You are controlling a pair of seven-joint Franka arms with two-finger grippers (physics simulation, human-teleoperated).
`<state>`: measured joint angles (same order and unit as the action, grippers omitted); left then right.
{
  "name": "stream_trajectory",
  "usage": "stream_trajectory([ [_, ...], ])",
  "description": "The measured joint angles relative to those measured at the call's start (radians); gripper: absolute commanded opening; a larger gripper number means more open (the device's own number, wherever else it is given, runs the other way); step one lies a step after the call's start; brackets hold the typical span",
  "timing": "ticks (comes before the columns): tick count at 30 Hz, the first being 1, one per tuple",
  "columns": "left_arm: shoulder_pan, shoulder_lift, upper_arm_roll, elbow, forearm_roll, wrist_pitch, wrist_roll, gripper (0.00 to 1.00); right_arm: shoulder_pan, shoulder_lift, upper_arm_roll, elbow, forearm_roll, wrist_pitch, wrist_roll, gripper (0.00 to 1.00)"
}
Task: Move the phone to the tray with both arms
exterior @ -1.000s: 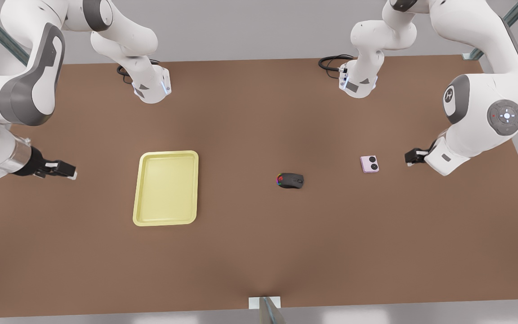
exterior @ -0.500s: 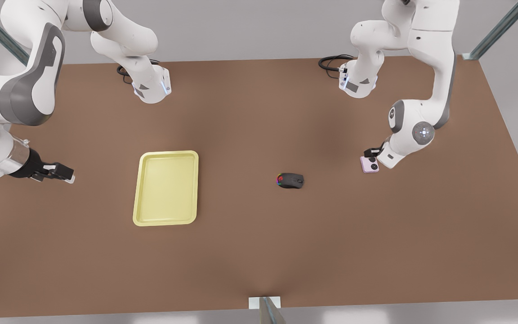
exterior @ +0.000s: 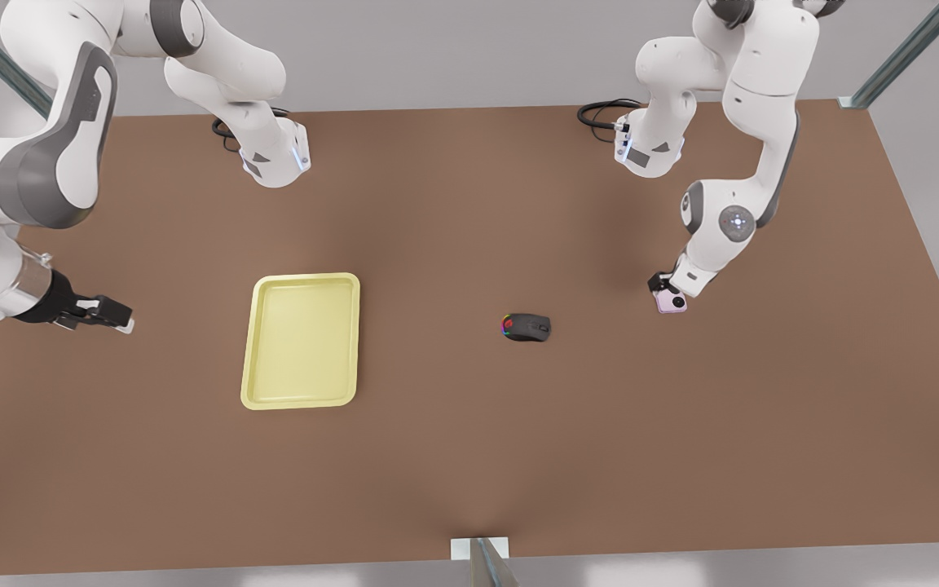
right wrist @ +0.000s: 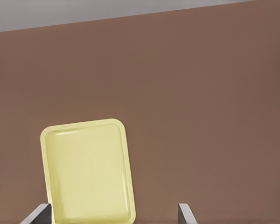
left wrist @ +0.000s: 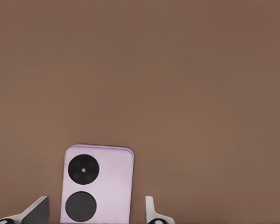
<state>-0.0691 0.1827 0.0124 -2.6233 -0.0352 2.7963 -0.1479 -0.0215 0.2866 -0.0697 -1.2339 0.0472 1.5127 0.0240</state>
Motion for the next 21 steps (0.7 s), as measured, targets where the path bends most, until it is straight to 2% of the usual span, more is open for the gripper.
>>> stream_trajectory([
  [15, 0.000, 0.086, 0.003, 0.004, 0.009, 0.039, 0.063, 1.00, 0.001, 0.000, 0.001, 0.000, 0.001, 0.000, 0.001, 1.00],
  [18, 0.000, 0.089, 0.003, 0.005, 0.011, 0.039, 0.069, 0.80, 0.001, 0.000, 0.000, -0.001, 0.001, 0.000, 0.001, 1.00],
  [21, 0.000, 0.086, 0.003, 0.007, 0.014, 0.038, 0.071, 0.76, 0.002, 0.000, 0.001, -0.001, 0.001, 0.000, 0.001, 1.00],
])
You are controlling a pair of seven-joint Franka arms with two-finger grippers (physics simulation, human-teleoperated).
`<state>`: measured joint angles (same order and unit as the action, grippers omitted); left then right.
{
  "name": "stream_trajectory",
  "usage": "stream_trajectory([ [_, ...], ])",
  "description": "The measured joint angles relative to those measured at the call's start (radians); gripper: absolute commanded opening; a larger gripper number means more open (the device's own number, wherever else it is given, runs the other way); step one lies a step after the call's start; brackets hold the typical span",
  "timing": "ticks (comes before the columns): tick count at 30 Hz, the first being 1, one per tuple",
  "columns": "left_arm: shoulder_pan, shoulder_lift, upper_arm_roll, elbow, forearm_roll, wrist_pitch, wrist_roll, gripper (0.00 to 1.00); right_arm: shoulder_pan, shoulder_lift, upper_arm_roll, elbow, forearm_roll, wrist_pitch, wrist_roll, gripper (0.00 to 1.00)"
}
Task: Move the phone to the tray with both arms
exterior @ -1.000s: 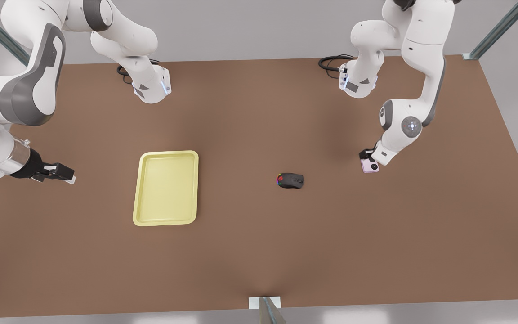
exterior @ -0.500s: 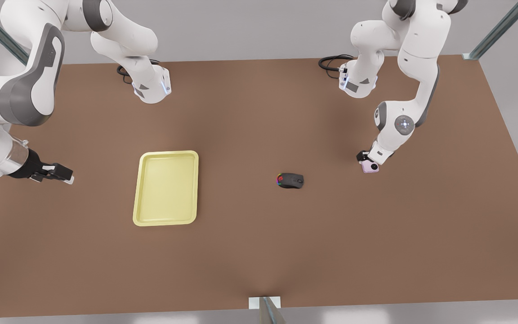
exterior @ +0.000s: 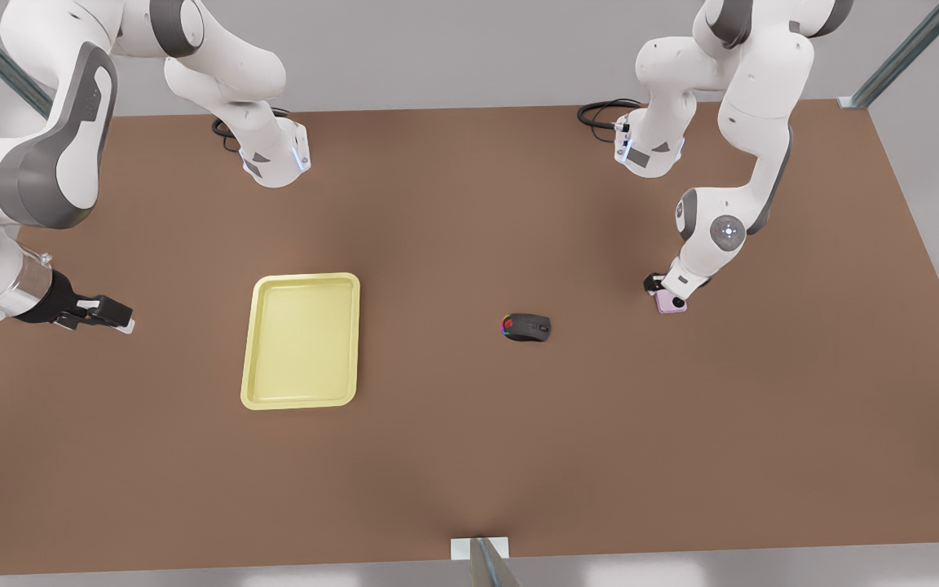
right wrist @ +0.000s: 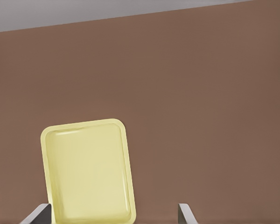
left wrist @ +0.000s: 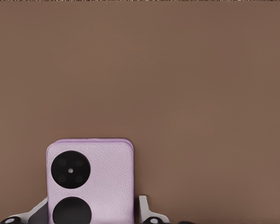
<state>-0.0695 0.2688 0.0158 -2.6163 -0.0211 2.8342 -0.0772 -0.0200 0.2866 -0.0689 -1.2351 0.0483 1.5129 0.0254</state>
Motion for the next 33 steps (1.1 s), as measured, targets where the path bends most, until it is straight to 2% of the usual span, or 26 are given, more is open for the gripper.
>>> stream_trajectory([
  [4, 0.000, -0.007, 0.000, 0.003, 0.000, -0.002, 0.005, 0.70, 0.000, 0.000, 0.000, 0.000, 0.000, 0.000, 0.000, 1.00],
  [9, 0.000, -0.038, 0.000, 0.026, 0.000, -0.026, 0.008, 0.70, 0.000, 0.001, 0.000, 0.000, 0.000, 0.000, 0.000, 1.00],
  [15, -0.044, -0.079, -0.015, 0.201, 0.002, -0.182, 0.004, 0.70, 0.002, 0.001, 0.000, 0.000, 0.000, 0.000, 0.000, 1.00],
  [19, -0.249, -0.038, -0.017, 0.406, 0.004, -0.336, -0.049, 0.70, 0.002, 0.001, 0.000, 0.000, 0.000, 0.000, 0.000, 1.00],
  [25, -0.511, 0.121, -0.019, 0.797, -0.007, -0.565, -0.205, 0.70, 0.003, 0.003, 0.000, 0.000, 0.000, 0.000, 0.000, 1.00],
  [28, -0.629, 0.260, -0.019, 1.018, -0.022, -0.623, -0.302, 0.70, 0.003, 0.004, 0.000, 0.001, 0.000, 0.000, 0.000, 1.00],
  [31, -0.715, 0.468, -0.019, 1.305, -0.036, -0.664, -0.391, 0.70, 0.003, 0.005, 0.000, 0.001, 0.000, 0.000, 0.000, 1.00],
  [33, -0.754, 0.585, -0.019, 1.439, -0.038, -0.683, -0.443, 0.70, 0.003, 0.005, 0.000, 0.001, 0.000, 0.000, 0.000, 1.00],
])
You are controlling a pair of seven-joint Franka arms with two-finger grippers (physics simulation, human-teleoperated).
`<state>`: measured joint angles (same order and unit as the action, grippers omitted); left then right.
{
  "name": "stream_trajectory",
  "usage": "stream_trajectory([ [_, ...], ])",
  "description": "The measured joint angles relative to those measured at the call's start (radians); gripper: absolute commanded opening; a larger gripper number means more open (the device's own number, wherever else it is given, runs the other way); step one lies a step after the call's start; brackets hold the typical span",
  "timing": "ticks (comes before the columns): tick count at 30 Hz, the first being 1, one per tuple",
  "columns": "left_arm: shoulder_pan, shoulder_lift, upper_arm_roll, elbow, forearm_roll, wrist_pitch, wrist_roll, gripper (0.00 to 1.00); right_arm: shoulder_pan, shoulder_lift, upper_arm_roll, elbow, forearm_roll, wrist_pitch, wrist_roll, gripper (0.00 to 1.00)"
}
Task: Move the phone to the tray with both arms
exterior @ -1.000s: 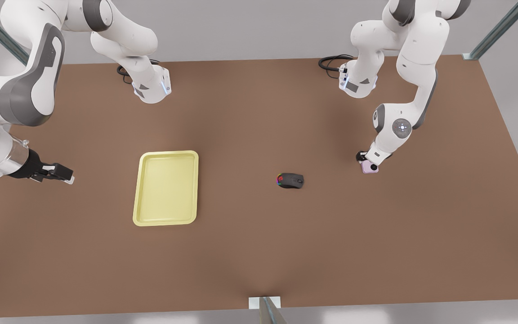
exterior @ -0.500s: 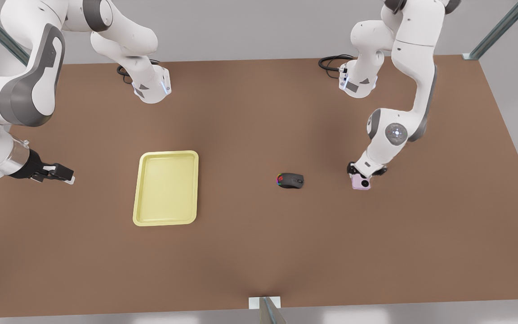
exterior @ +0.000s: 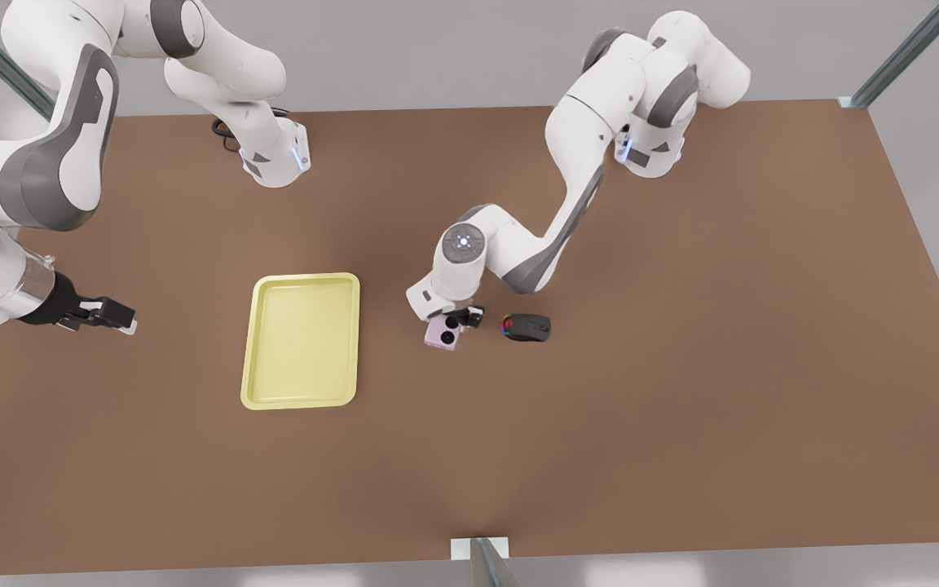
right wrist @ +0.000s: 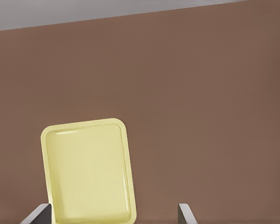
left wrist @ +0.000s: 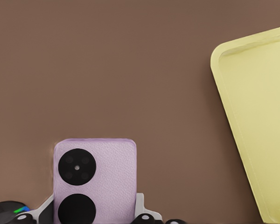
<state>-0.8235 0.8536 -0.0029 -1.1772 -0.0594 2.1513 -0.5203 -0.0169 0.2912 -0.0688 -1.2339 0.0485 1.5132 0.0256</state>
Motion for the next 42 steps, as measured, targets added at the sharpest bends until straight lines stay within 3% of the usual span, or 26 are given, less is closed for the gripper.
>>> stream_trajectory([
  [3, -0.025, 0.122, 0.000, 0.107, -0.001, -0.010, -0.067, 0.71, 0.000, 0.000, 0.000, 0.000, 0.000, 0.000, 0.000, 1.00],
  [7, -0.031, 0.175, 0.001, 0.118, -0.001, -0.011, -0.141, 0.73, 0.000, 0.000, 0.000, 0.000, 0.000, 0.001, 0.000, 1.00],
  [8, -0.031, 0.182, 0.001, 0.116, -0.001, -0.012, -0.156, 0.79, -0.001, 0.000, 0.000, 0.000, 0.000, 0.001, 0.000, 1.00],
  [9, -0.032, 0.186, 0.001, 0.115, -0.002, -0.012, -0.171, 1.00, -0.001, 0.000, 0.000, 0.000, 0.000, 0.001, 0.000, 1.00],
  [14, -0.031, 0.181, 0.003, 0.113, -0.004, -0.019, -0.230, 1.00, -0.002, -0.003, 0.002, 0.002, 0.001, 0.000, 0.000, 1.00],
  [16, 0.019, 0.103, 0.015, 0.112, -0.008, -0.083, -0.234, 1.00, 0.003, -0.006, 0.004, 0.038, 0.002, 0.000, 0.000, 1.00],
  [19, 0.329, -0.072, 0.025, 0.111, -0.026, -0.253, -0.185, 1.00, 0.004, -0.004, 0.005, 0.044, -0.009, -0.005, -0.001, 1.00],
  [21, 0.484, -0.218, 0.087, 0.110, -0.030, -0.389, -0.128, 1.00, 0.007, -0.003, 0.005, 0.043, -0.017, -0.020, -0.001, 1.00],
  [24, 0.621, -0.586, 0.078, -0.160, 0.028, -0.512, -0.033, 1.00, 0.080, 0.003, 0.011, 0.016, 0.005, -0.022, 0.007, 1.00],
  [26, 0.648, -0.699, 0.072, -0.229, 0.062, -0.554, 0.025, 1.00, 0.210, 0.017, 0.014, -0.031, 0.017, -0.006, 0.033, 1.00],
  [31, 0.651, -0.691, 0.091, -0.219, 0.095, -0.615, 0.160, 1.00, 0.408, 0.074, 0.043, -0.114, 0.037, 0.096, 0.161, 1.00],
  [38, 0.656, -0.679, 0.132, -0.221, 0.098, -0.649, 0.301, 1.00, 0.414, 0.122, 0.209, -0.303, 0.024, 0.326, 0.381, 1.00],
  [42, 0.654, -0.624, 0.122, -0.198, 0.079, -0.653, 0.365, 1.00, 0.421, 0.203, 0.288, -0.324, -0.060, 0.478, 0.524, 1.00],
])
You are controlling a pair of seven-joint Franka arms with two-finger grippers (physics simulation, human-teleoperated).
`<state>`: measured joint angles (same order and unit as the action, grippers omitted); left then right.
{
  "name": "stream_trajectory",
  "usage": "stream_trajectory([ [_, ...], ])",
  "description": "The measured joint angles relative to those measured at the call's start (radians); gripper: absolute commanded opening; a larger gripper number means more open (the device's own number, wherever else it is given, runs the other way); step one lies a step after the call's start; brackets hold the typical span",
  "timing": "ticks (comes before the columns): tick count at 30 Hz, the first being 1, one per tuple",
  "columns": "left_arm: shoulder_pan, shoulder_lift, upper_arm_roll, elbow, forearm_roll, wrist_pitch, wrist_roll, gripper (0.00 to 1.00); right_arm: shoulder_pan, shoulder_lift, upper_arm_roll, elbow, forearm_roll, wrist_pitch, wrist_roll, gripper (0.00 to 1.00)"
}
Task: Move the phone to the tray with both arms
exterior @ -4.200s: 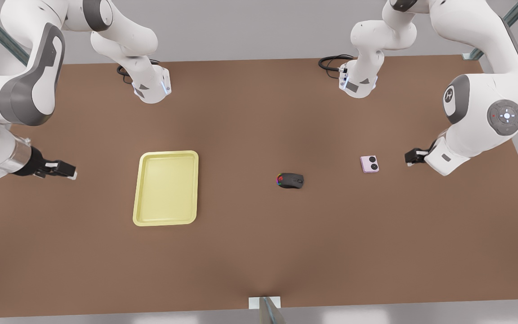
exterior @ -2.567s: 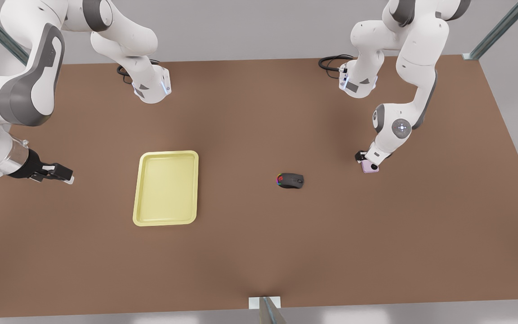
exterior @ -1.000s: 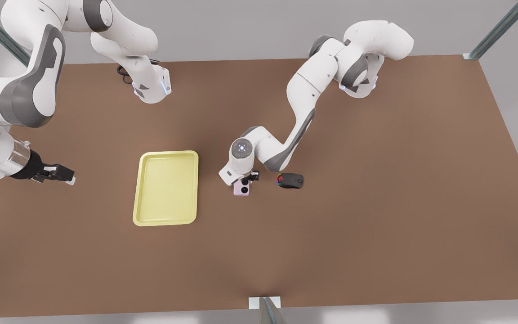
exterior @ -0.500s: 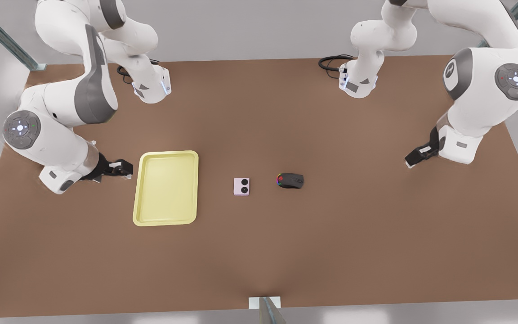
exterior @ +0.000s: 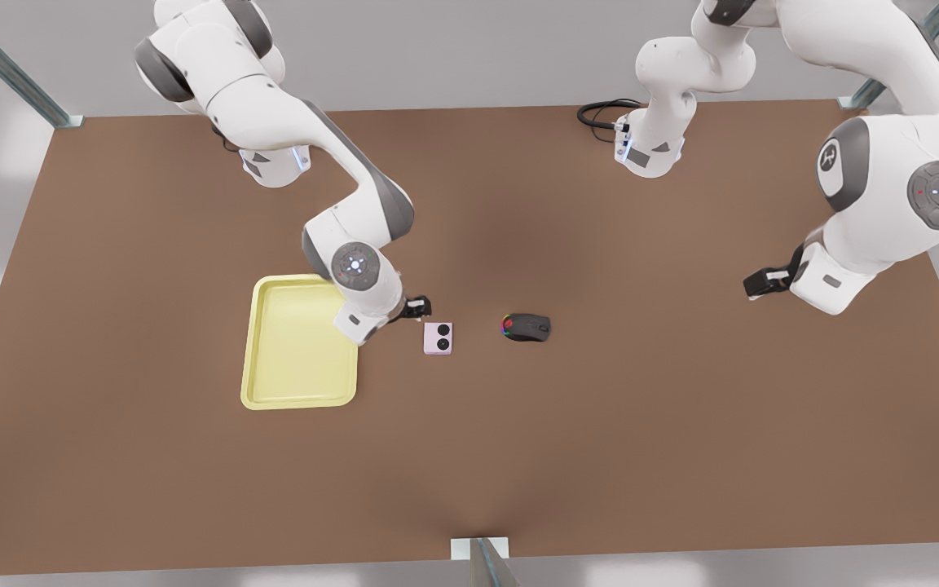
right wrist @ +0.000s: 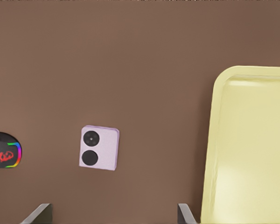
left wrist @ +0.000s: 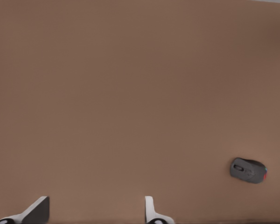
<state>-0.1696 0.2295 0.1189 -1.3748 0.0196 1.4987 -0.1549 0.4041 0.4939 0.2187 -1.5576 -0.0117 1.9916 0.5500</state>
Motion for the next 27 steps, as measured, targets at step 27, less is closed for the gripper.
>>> stream_trajectory([
  [27, -0.007, 0.042, -0.001, 0.037, -0.014, -0.003, 0.190, 1.00, 0.074, 0.253, 0.031, -0.090, -0.220, 0.418, 0.581, 1.00],
])
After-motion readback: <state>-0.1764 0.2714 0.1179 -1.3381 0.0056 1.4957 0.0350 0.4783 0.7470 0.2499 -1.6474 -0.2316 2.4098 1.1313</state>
